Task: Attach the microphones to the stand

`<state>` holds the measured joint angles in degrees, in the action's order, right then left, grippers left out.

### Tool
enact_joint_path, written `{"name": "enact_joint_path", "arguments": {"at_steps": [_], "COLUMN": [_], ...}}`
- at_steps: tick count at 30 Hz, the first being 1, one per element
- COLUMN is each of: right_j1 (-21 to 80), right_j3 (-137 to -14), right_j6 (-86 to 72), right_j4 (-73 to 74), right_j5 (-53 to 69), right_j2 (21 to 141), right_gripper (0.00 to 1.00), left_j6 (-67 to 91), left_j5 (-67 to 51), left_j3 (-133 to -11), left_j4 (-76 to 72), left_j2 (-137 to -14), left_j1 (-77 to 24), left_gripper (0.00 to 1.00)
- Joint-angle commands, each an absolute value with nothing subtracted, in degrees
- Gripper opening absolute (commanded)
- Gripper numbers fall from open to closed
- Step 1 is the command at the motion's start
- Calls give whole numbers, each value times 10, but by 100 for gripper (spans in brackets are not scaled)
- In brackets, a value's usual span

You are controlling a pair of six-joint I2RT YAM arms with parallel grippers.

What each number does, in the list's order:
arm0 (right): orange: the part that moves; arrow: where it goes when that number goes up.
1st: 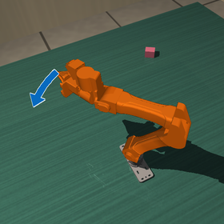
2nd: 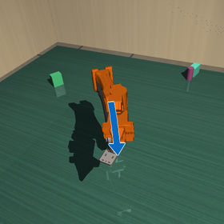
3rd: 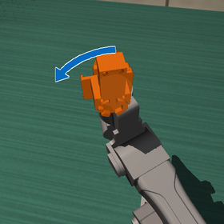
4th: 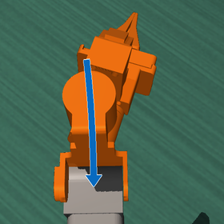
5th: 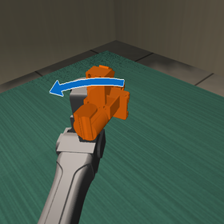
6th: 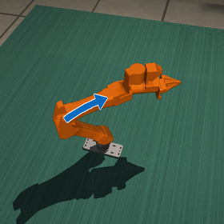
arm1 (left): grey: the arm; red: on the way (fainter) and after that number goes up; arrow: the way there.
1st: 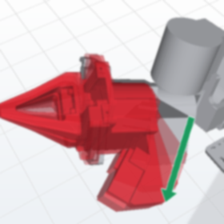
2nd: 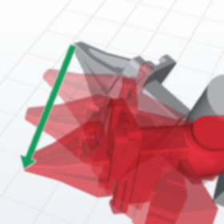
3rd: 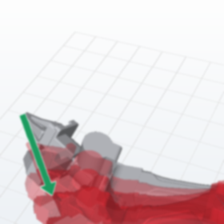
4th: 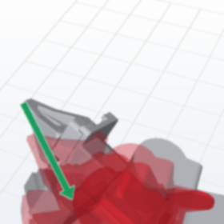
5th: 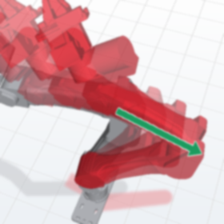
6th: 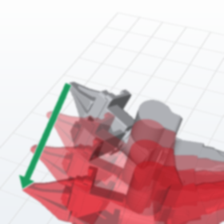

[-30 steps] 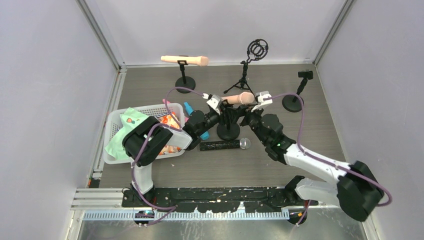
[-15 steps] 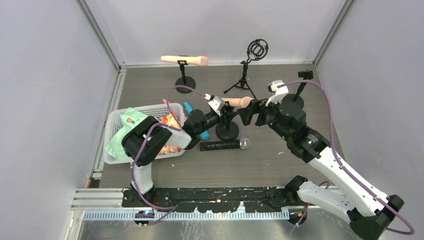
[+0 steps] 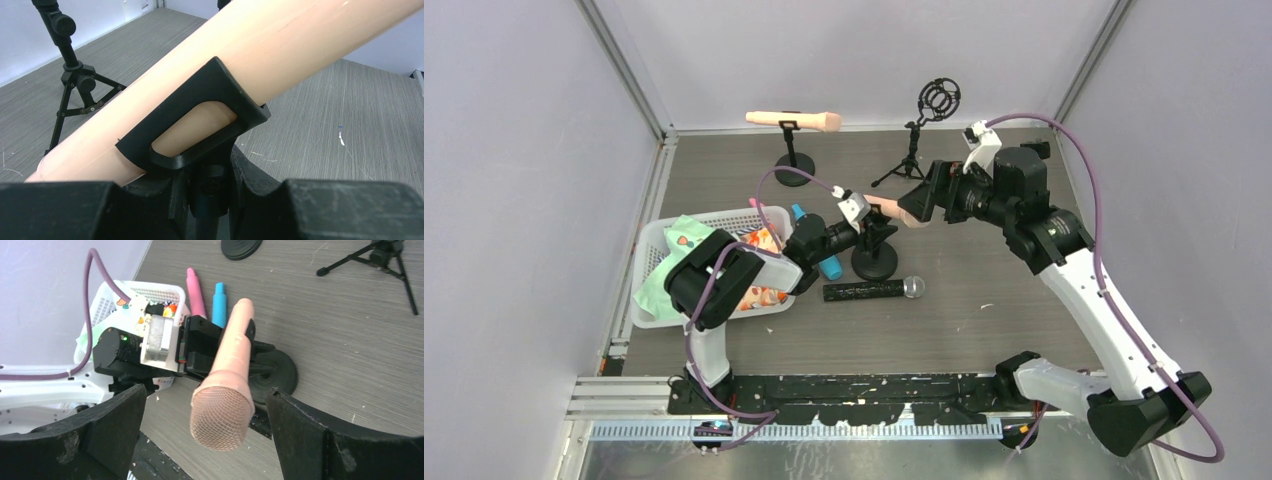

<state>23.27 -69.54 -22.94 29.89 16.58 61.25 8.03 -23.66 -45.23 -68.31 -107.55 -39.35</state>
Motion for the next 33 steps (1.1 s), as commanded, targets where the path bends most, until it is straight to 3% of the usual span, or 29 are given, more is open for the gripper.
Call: {"name": "enact_joint_path", "arguments": {"at_steps": [1, 22, 33], "right_j1": [231, 296, 320], "right_j3": [-741, -760, -756], "right_j6": [-238, -203, -195], "right_j4": [326, 383, 369], "right_j5": [223, 102, 55], "right_j2": [630, 687, 704], "right_gripper": [93, 84, 68], "left_j6": [62, 37, 38], "left_j5": [-245, -214, -218], "left_j3": [-468, -472, -470], "left_j4": [-678, -627, -627], "left_j2": [-1049, -1036, -1035], "left_j1": [-390, -390, -391], "left_gripper": [0, 0, 0]}}
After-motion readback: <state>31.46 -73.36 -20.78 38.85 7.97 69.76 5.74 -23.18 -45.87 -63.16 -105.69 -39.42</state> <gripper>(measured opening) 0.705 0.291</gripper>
